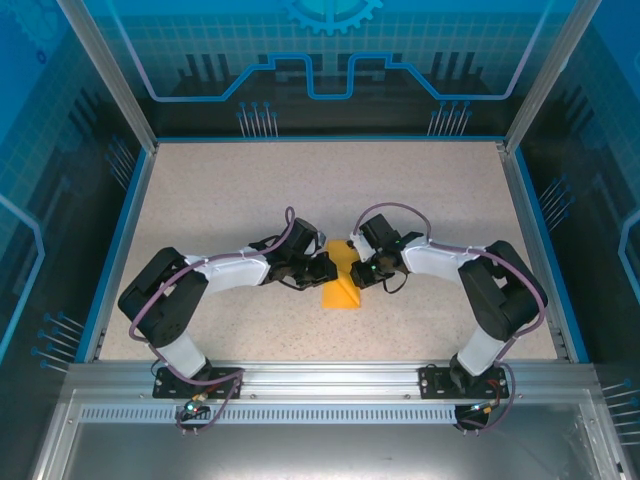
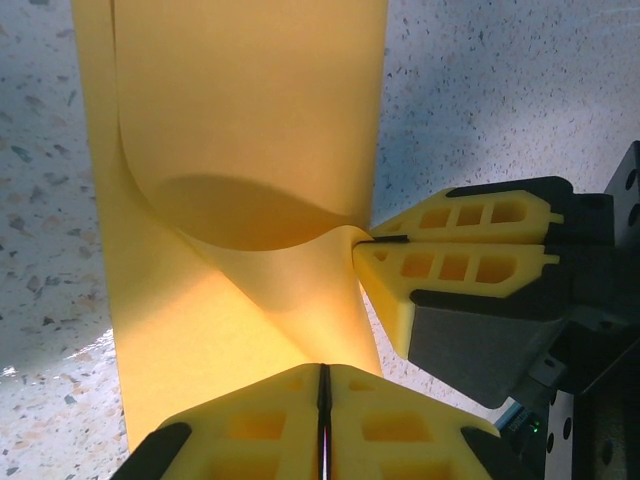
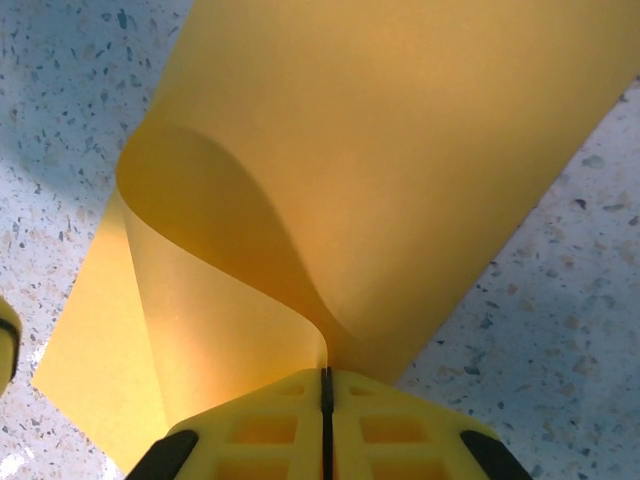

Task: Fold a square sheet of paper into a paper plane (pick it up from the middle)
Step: Fold the triangle a second time at the center of the table.

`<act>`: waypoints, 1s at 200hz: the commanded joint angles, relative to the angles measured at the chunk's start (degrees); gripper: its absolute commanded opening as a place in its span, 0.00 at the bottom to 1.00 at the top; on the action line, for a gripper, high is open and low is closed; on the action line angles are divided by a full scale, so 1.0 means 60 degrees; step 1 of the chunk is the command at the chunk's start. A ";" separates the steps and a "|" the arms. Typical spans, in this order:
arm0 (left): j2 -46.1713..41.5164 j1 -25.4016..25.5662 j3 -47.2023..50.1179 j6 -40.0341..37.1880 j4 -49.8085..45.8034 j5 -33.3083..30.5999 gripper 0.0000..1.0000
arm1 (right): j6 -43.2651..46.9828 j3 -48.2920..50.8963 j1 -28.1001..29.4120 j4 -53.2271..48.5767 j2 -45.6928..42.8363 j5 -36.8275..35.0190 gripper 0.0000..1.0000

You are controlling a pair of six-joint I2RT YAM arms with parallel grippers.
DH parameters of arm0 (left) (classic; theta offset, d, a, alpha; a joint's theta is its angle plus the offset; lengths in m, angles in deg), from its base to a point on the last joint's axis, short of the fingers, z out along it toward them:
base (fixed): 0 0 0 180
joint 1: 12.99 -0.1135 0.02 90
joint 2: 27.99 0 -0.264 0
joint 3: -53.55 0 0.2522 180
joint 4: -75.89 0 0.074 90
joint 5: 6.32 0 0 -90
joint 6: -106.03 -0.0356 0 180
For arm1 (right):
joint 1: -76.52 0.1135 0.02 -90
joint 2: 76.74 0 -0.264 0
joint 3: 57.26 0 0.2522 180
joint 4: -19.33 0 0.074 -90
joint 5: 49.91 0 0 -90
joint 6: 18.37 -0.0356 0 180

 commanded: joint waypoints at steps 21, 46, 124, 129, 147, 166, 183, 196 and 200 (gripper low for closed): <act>0.0202 0.0103 -0.0364 -0.0056 -0.0164 0.0255 0.09 | -0.0128 -0.0113 -0.0168 -0.0131 0.0131 -0.0165 0.08; 0.0200 0.0097 -0.0379 -0.0069 -0.0169 0.0238 0.09 | -0.0154 -0.0025 -0.0160 -0.0064 -0.0004 -0.0067 0.08; 0.0178 0.0101 -0.0382 -0.0069 -0.0197 0.0211 0.09 | -0.0231 0.0034 -0.0160 -0.0095 -0.0610 0.0138 0.09; 0.0185 0.0105 -0.0400 -0.0058 -0.0198 0.0224 0.09 | -0.0231 0.0034 -0.0166 -0.0095 -0.0591 0.0138 0.08; 0.0185 0.0094 -0.0398 -0.0069 -0.0206 0.0239 0.09 | -0.0245 0.0034 -0.0161 -0.0146 -0.0469 0.0040 0.08; 0.0185 0.0099 -0.0408 -0.0077 -0.0213 0.0239 0.09 | -0.0286 0.0031 -0.0171 -0.0190 -0.0354 -0.0005 0.08; 0.0170 0.0105 -0.0412 -0.0071 -0.0219 0.0239 0.09 | -0.0333 0.0034 -0.0161 -0.0208 -0.0344 0.0020 0.08; 0.0171 0.0103 -0.0408 -0.0077 -0.0238 0.0236 0.09 | -0.0348 0.0034 -0.0163 -0.0205 -0.0352 0.0028 0.08; 0.0169 0.0105 -0.0408 -0.0081 -0.0240 0.0236 0.09 | -0.0359 0.0023 -0.0167 -0.0223 -0.0366 0.0021 0.08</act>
